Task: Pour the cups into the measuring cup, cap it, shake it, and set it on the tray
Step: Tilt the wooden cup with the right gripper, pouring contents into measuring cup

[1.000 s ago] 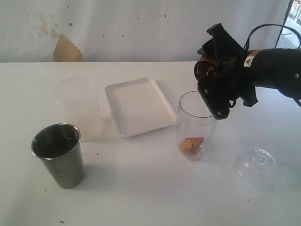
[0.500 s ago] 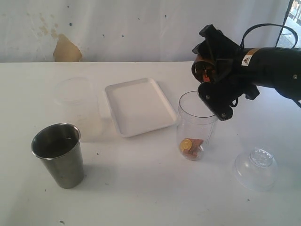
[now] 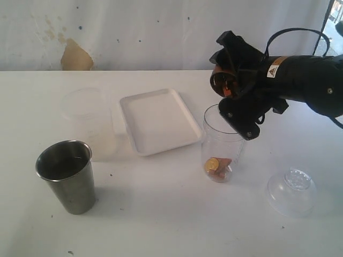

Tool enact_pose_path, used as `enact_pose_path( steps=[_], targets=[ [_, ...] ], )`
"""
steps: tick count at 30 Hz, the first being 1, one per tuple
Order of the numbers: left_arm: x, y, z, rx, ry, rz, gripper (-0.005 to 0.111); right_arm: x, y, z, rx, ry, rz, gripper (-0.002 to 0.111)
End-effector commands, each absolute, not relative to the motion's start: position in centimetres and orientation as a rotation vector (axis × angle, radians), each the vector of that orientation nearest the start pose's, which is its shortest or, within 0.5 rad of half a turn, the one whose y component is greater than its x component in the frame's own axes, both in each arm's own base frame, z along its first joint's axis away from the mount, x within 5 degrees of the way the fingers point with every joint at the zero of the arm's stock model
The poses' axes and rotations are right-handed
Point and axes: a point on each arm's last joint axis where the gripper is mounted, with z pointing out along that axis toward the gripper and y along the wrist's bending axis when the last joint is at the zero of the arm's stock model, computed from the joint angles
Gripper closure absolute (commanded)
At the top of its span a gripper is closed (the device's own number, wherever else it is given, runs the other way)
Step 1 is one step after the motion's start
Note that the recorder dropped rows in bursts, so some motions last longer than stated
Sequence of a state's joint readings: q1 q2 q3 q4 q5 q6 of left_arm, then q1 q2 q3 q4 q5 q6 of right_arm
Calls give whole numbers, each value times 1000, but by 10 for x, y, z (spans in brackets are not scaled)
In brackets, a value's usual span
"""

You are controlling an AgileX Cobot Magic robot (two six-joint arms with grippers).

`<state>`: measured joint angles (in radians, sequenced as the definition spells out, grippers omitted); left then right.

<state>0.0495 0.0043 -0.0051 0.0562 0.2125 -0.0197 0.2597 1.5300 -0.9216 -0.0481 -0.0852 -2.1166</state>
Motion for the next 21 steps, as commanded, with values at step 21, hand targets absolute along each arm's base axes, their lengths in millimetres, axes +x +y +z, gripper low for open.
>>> enact_pose_path(
  steps=[21],
  targets=[
    [56,4,195,-17,1686,74,106,314,83,277,-2154,717,-1176,108]
  ],
)
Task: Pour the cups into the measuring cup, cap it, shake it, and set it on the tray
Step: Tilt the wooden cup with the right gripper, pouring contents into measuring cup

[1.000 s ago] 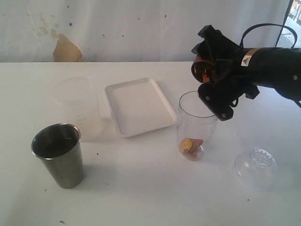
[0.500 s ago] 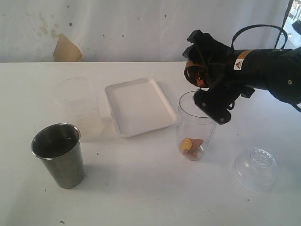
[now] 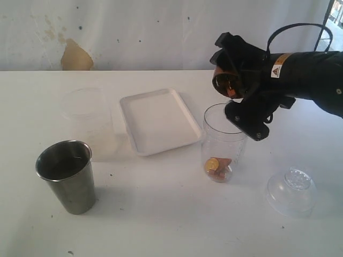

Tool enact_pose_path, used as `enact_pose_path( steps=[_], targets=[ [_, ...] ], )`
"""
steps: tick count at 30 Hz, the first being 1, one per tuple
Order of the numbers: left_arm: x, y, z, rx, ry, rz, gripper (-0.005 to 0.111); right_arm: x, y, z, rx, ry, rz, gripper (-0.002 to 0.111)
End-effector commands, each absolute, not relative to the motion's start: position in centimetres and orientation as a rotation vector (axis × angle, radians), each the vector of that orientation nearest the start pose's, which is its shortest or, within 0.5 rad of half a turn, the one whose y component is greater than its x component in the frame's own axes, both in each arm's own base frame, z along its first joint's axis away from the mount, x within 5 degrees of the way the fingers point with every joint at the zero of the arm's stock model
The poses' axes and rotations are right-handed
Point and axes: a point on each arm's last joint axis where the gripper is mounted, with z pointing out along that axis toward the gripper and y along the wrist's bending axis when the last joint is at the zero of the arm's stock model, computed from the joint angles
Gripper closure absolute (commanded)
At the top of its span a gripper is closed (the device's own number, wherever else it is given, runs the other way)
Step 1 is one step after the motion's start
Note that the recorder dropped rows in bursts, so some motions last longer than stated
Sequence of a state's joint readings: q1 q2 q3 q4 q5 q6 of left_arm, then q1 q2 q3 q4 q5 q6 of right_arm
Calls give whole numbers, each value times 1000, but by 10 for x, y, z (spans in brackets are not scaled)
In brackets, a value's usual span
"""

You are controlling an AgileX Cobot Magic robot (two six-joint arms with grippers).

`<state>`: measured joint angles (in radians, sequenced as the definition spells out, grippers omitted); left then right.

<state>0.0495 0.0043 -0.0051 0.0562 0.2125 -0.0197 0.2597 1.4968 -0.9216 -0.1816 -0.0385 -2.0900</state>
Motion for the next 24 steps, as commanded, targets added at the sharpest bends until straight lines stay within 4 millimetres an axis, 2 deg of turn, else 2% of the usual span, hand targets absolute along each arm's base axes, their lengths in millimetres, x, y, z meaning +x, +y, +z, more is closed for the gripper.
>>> enact_pose_path(
  steps=[1,6,13,24],
  targets=[
    [56,4,195,-17,1686,74,106,312,83,277,-2168,722,-1169,108],
    [56,4,195,-17,1686,74,106,308,80,277,-2217,738,-1142,108],
    [56,4,195,-17,1686,74,106,305,86,278,-2252,649,-1168,108],
    [56,4,195,-17,1686,74,106,308,92,286,-2186,524,-1267,108]
  ],
)
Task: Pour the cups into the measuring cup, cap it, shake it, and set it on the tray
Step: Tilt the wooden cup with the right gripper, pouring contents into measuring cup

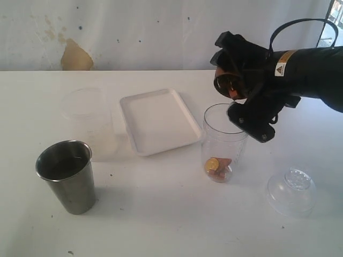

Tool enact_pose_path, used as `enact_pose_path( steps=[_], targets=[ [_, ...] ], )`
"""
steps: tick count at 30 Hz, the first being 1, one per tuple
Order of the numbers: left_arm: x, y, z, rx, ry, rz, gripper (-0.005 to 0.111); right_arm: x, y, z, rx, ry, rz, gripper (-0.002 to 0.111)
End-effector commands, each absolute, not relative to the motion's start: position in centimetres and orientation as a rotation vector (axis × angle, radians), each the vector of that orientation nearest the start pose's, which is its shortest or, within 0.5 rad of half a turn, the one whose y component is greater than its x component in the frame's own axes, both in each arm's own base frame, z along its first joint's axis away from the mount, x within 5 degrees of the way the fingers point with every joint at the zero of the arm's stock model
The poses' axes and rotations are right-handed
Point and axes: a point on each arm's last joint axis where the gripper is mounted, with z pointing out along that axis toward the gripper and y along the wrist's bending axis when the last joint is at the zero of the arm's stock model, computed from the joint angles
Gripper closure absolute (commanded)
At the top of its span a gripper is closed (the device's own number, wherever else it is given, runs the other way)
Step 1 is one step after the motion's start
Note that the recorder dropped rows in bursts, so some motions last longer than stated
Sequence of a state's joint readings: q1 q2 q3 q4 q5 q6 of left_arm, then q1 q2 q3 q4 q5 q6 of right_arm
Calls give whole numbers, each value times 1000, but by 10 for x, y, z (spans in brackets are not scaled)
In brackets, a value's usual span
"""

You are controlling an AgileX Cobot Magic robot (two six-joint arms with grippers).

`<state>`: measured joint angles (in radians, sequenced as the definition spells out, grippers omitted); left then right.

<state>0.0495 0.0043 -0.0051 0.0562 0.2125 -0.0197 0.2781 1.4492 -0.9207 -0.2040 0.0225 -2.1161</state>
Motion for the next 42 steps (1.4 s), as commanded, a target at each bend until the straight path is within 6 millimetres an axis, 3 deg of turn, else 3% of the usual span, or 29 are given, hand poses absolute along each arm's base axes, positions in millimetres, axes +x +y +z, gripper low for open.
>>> enact_pose_path(
  steps=[1,8,23,38,42],
  targets=[
    [56,4,195,-17,1686,74,106,307,92,286,-2207,503,-1274,108],
    [56,4,195,-17,1686,74,106,305,94,282,-2300,392,-1297,108],
    [56,4,195,-17,1686,74,106,302,99,285,-2320,286,-1338,108],
    [56,4,195,-17,1686,74,106,301,95,280,-2367,389,-1273,108],
    [56,4,195,-17,1686,74,106,303,97,282,-2377,236,-1350,108]
  ],
)
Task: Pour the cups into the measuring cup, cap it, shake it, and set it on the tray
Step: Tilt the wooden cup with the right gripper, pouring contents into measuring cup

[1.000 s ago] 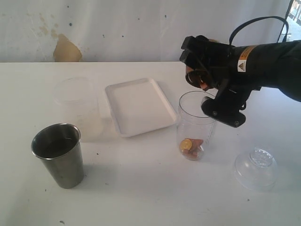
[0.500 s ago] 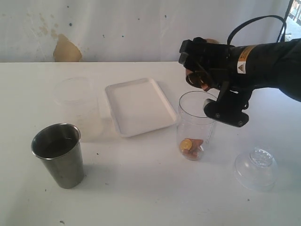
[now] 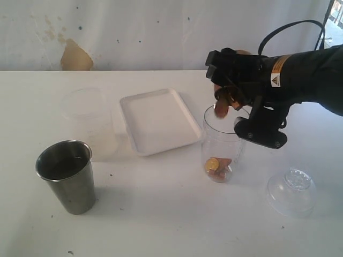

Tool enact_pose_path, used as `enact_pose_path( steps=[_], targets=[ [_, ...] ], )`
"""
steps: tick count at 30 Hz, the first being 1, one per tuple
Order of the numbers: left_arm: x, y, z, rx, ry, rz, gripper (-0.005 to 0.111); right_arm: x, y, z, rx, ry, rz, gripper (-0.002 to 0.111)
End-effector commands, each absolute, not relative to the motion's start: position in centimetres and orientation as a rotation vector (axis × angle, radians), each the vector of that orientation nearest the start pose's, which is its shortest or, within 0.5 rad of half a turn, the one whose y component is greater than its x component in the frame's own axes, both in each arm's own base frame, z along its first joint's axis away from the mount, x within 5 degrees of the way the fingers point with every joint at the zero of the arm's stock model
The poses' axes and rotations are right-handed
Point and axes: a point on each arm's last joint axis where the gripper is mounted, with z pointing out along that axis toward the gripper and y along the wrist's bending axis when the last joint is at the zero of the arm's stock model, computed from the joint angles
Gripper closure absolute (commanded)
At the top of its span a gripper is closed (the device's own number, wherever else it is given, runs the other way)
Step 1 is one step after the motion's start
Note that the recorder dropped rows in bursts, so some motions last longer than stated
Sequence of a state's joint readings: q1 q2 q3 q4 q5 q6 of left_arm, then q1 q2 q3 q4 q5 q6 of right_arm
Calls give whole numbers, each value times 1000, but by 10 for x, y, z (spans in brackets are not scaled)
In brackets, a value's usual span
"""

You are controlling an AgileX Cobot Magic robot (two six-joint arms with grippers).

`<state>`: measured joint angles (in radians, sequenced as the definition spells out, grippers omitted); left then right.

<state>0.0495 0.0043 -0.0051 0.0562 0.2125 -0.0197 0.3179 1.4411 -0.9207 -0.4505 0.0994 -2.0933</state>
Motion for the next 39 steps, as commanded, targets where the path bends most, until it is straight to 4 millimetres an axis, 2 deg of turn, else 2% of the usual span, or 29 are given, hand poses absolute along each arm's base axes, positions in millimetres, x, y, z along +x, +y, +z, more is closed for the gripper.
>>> enact_pose_path(
  steps=[1,3,9,22,27,34,36,39],
  targets=[
    [56,4,195,-17,1686,74,106,303,99,286,-2334,204,-1377,108],
    [56,4,195,-17,1686,74,106,304,102,289,-2271,228,-1377,108],
    [56,4,195,-17,1686,74,106,304,97,278,-2419,187,-1360,108],
    [56,4,195,-17,1686,74,106,306,97,275,-2433,180,-1353,108],
    [56,4,195,-17,1686,74,106,309,95,259,-2525,224,-1283,108],
    [56,4,195,-17,1686,74,106,311,99,262,-2436,264,-1284,108],
    [56,4,195,-17,1686,74,106,311,103,271,-2313,306,-1295,108],
    [56,4,195,-17,1686,74,106,310,99,267,-2419,230,-1314,108]
  ],
)
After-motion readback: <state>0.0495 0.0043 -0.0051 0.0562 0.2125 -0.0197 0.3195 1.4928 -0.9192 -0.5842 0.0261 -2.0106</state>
